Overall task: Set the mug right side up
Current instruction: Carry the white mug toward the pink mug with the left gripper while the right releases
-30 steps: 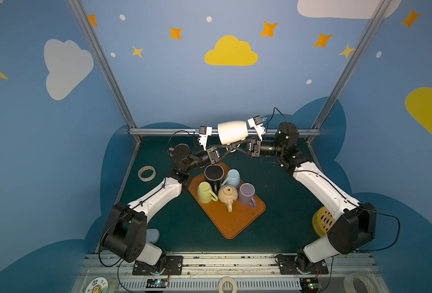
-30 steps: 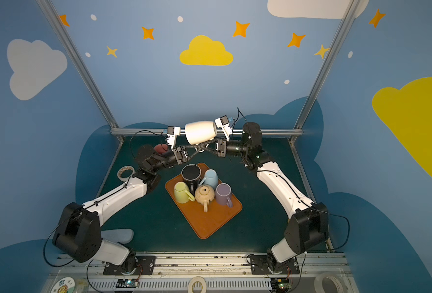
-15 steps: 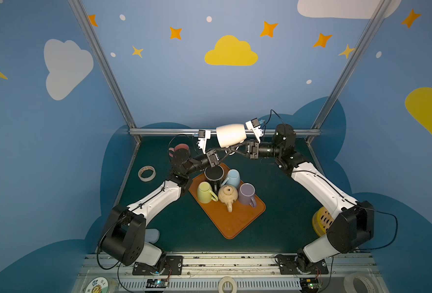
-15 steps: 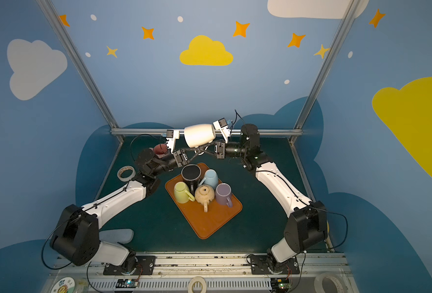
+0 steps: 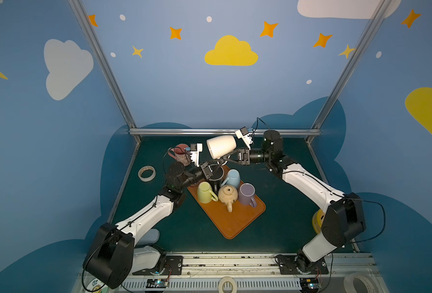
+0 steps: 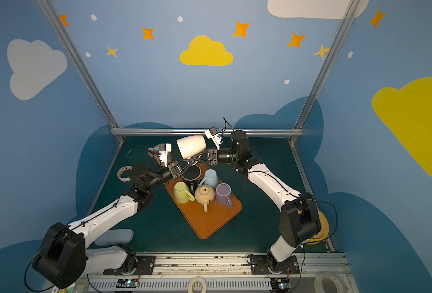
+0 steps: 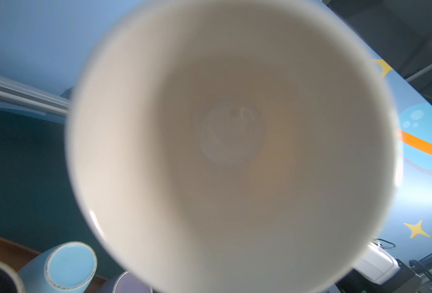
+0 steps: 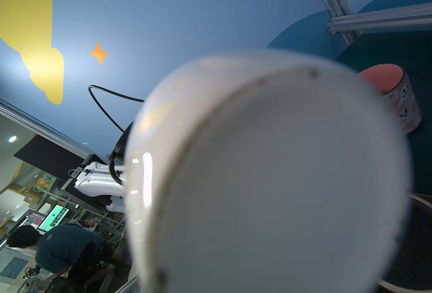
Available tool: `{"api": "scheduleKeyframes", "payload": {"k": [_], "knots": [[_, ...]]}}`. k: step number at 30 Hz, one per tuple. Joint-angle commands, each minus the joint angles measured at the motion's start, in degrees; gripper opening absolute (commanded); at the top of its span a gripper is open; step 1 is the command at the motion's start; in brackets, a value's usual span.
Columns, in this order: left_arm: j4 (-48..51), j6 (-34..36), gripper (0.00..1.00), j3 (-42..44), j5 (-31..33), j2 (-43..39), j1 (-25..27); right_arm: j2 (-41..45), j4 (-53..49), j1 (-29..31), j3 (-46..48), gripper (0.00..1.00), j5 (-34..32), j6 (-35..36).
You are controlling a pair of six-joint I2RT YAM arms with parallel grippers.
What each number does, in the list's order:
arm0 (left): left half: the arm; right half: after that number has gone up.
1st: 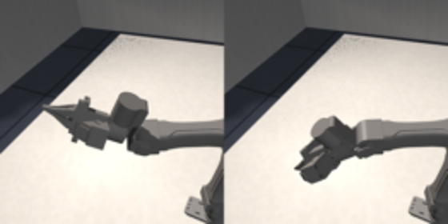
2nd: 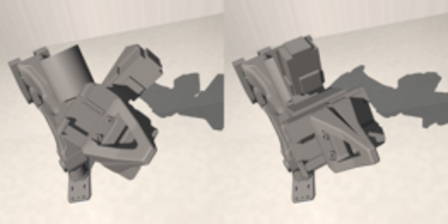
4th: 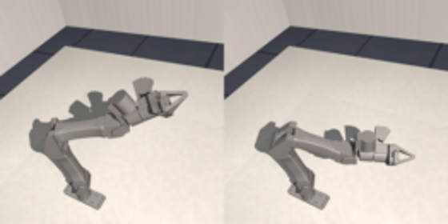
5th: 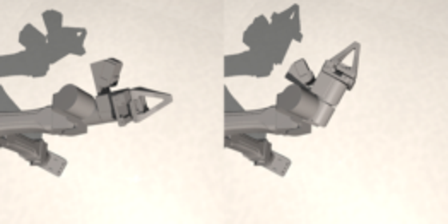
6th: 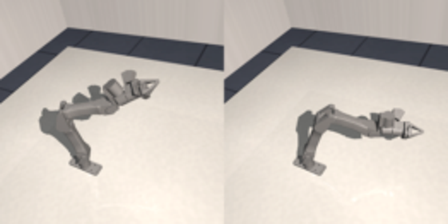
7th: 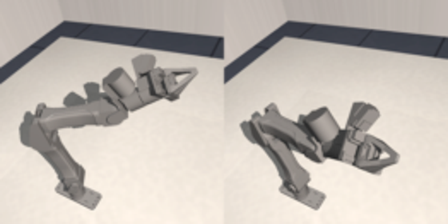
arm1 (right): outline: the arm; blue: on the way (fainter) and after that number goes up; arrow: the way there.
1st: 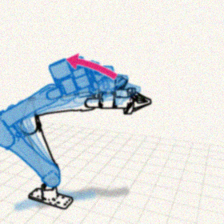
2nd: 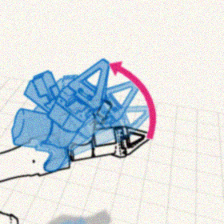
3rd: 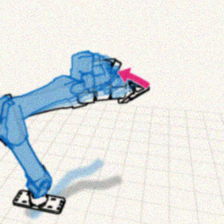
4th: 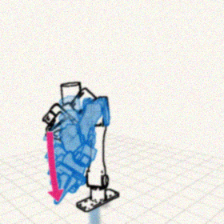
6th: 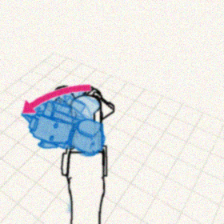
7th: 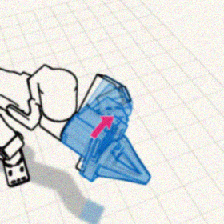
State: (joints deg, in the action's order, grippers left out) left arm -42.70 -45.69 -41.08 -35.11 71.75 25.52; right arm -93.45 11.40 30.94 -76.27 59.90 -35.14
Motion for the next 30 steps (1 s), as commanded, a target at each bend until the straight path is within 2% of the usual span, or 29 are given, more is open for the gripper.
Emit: {"api": "scheduleKeyframes", "payload": {"k": [1, 14, 22, 30], "knots": [[1.2, 3.2, 0.04, 0.8, 2.3, -3.2, -0.1, -0.6, 4.2, 1.0, -0.2, 0.34, 0.5, 0.2], [8.6, 6.8, 0.03, 5.3, 7.6, -11.7, -1.4, -6.5, 8.4, 4.4, 0.5, 0.35, 0.6, -1.7], [15.6, 7.9, 0.03, 7.2, 14.6, -16.9, -3.0, -10.9, 11.2, 5.2, 0.2, 0.35, 0.8, -3.2], [14.9, 6.0, 0.03, 8.0, 17.8, -17.1, -4.9, -15.0, 13.9, 5.5, -0.6, 0.35, 1.3, -4.8]]}}
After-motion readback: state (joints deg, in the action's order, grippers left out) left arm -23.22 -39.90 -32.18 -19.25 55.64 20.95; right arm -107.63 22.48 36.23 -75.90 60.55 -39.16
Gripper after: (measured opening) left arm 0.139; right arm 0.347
